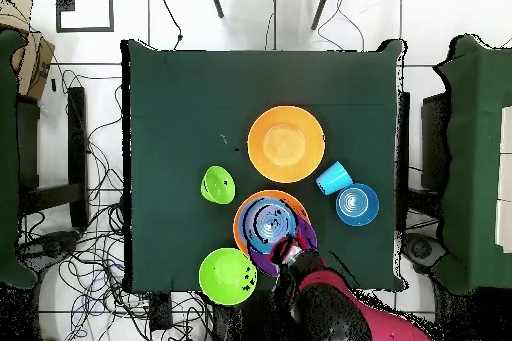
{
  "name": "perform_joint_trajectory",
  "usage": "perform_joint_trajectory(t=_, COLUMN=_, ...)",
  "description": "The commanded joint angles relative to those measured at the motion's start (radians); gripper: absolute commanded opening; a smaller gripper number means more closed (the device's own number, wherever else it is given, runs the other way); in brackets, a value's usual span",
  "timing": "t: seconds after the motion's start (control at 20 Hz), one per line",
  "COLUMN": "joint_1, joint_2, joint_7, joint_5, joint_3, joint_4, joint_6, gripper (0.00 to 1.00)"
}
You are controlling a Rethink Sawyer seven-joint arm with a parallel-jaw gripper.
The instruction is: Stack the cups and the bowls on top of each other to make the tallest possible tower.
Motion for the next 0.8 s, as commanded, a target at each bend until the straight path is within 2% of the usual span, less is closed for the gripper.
perform_joint_trajectory(t=0.05, joint_1=-0.008, joint_2=0.047, joint_7=0.106, joint_5=-0.053, joint_3=0.098, joint_4=-0.012, joint_6=-0.016, gripper=0.0)
perform_joint_trajectory(t=0.5, joint_1=-0.041, joint_2=0.059, joint_7=0.094, joint_5=-0.065, joint_3=0.119, joint_4=-0.013, joint_6=-0.015, gripper=0.0)
perform_joint_trajectory(t=0.6, joint_1=-0.047, joint_2=0.071, joint_7=0.081, joint_5=-0.079, joint_3=0.106, joint_4=-0.012, joint_6=-0.022, gripper=0.0)
perform_joint_trajectory(t=0.8, joint_1=-0.016, joint_2=0.108, joint_7=0.076, joint_5=-0.112, joint_3=0.039, joint_4=-0.002, joint_6=-0.059, gripper=0.0)
